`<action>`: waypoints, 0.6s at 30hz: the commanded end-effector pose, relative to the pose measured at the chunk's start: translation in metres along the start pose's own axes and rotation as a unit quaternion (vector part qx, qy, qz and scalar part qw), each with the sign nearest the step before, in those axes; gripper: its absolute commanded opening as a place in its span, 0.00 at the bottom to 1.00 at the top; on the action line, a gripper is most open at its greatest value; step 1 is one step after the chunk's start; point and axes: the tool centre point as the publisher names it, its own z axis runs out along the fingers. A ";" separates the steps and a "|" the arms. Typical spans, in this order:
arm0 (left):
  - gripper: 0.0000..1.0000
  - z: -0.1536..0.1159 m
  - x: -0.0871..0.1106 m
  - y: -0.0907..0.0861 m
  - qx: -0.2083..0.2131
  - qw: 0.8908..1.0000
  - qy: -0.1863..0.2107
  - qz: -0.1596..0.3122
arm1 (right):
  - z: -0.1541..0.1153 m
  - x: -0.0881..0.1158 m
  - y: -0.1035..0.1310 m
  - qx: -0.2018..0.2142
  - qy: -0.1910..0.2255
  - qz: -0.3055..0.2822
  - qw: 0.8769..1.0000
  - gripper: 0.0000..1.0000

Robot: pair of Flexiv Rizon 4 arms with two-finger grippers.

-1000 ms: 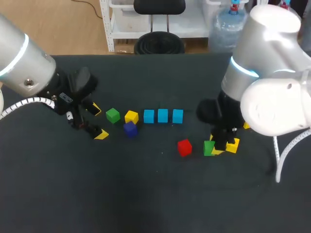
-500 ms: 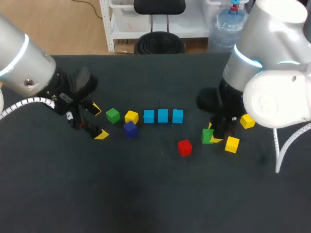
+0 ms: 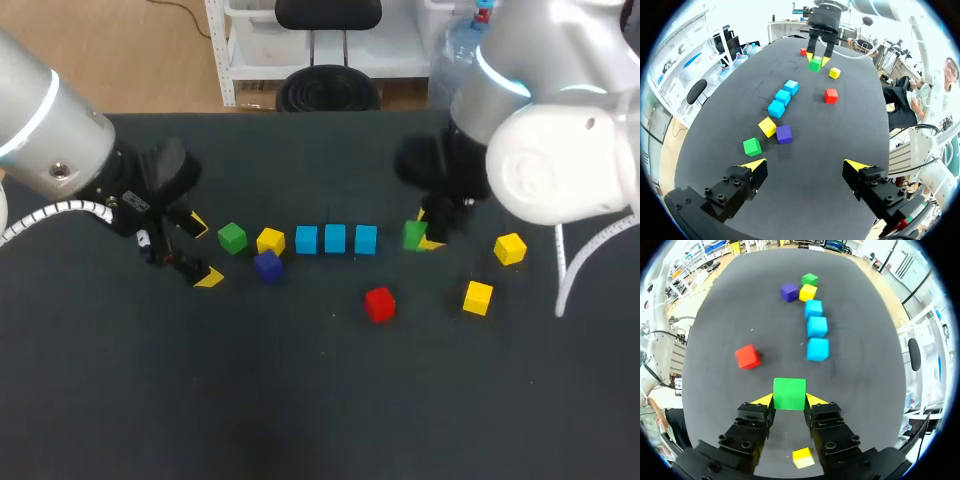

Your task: Place the blue cubes, place green cubes on the blue cubes, place the yellow cubes on the green cubes, then place the red cubes on the yellow cubes, and place purple cube on the red cubes.

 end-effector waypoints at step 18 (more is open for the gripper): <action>1.00 0.000 0.000 0.001 0.001 1.000 0.000 0.001 | 0.012 -0.046 -0.023 0.011 0.005 -0.049 0.999 0.00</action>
